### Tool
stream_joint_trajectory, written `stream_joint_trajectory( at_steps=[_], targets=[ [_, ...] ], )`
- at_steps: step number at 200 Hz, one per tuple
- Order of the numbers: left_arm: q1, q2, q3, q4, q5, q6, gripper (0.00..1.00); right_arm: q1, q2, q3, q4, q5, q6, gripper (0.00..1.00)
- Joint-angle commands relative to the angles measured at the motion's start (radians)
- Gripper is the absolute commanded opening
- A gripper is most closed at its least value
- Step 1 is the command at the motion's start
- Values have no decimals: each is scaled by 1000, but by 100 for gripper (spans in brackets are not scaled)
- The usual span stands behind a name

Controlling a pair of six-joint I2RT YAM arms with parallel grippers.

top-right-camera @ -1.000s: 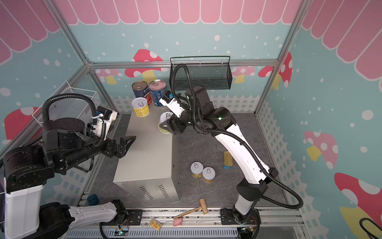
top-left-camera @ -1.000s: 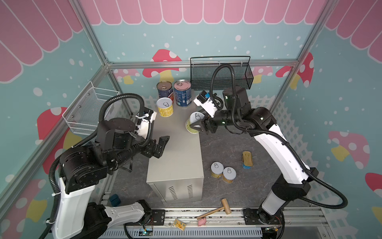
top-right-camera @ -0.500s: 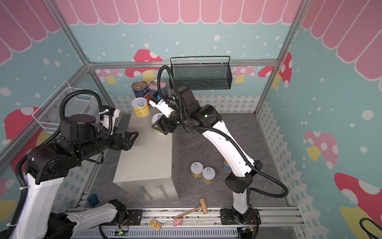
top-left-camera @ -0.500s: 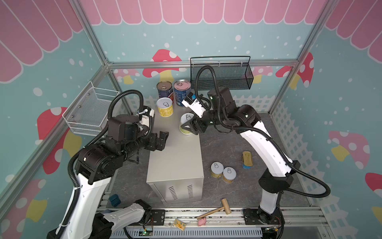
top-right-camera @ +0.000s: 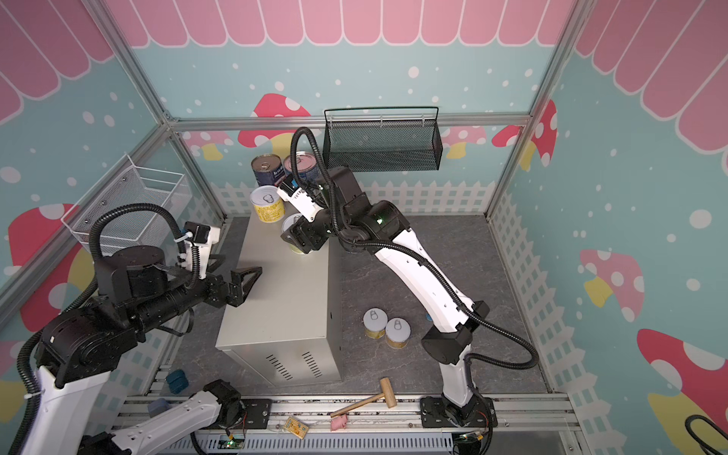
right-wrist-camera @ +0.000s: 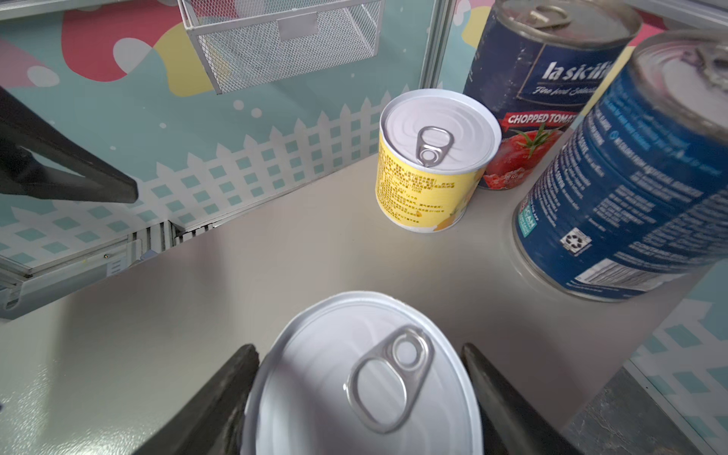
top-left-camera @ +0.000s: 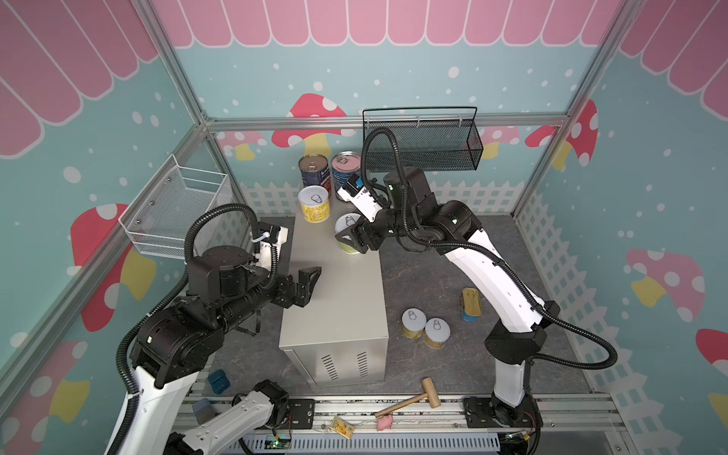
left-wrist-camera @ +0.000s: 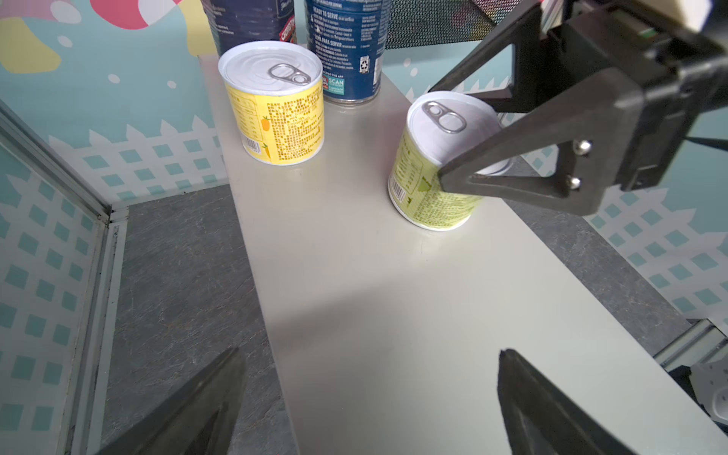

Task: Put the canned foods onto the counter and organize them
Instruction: 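Carry the green-labelled can with the right gripper onto the counter, then move the held can beside the yellow and blue cans with the right gripper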

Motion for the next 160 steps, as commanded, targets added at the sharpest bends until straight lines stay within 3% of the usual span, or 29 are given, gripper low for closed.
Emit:
stream_joint_trajectory(
  at_steps=[1,75,160],
  targets=[
    [6,-4,-35,25,78,18,99,11,6,13,28,27,-3,77],
    [5,-44,-86,34,237,70,99,30,-121,-198,131,56,2,84],
    [-6,-99,-147,58,233,96,99,32,-326,-568,388,81,62,81]
  ],
)
